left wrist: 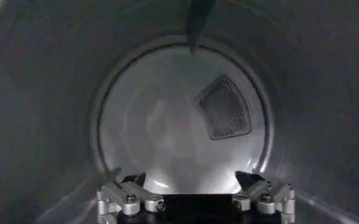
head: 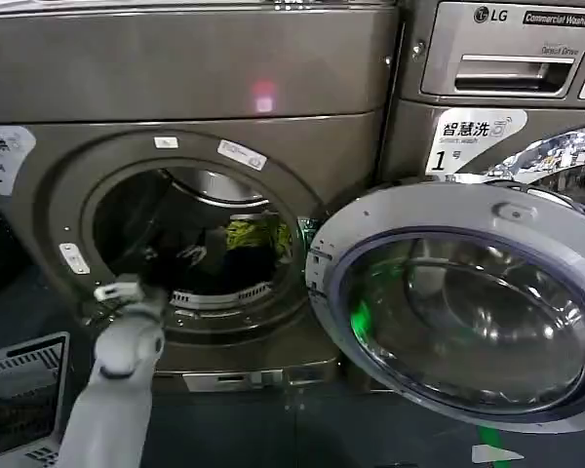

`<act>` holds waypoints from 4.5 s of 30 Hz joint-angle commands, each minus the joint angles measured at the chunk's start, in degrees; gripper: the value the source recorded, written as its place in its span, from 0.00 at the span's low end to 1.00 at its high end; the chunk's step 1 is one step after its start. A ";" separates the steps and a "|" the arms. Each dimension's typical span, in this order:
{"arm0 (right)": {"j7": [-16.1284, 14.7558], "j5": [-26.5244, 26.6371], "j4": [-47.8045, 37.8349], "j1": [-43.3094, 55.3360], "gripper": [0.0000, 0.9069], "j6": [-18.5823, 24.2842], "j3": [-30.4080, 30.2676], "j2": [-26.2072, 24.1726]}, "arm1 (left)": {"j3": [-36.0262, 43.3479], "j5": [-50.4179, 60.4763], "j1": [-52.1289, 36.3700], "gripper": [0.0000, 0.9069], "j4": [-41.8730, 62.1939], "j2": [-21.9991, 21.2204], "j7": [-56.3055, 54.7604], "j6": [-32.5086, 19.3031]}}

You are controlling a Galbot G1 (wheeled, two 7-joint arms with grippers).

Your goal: Grasp the clothes from the dryer.

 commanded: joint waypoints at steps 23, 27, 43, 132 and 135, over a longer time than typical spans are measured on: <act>-0.85 0.41 0.71 1.46 1.00 0.91 -1.72 0.69 | 9.84 9.62 -41.43 1.00 64.33 -4.11 11.50 -10.76; -1.28 0.42 0.38 1.48 1.00 1.04 -1.80 0.81 | 12.99 12.05 -43.81 1.00 68.14 -3.54 18.62 -12.01; -1.95 -0.02 0.13 2.17 1.00 1.34 -2.92 1.21 | 37.31 25.93 -53.89 1.00 81.80 -0.29 49.28 -28.17; -1.93 -4.63 1.27 3.57 1.00 4.13 -6.50 4.15 | 2.45 11.00 -14.06 0.00 25.87 -7.98 -12.44 -27.48; -0.88 -3.55 0.95 3.13 1.00 5.27 -6.16 4.01 | 2.72 10.83 -14.72 0.00 26.80 -8.19 -12.24 -27.04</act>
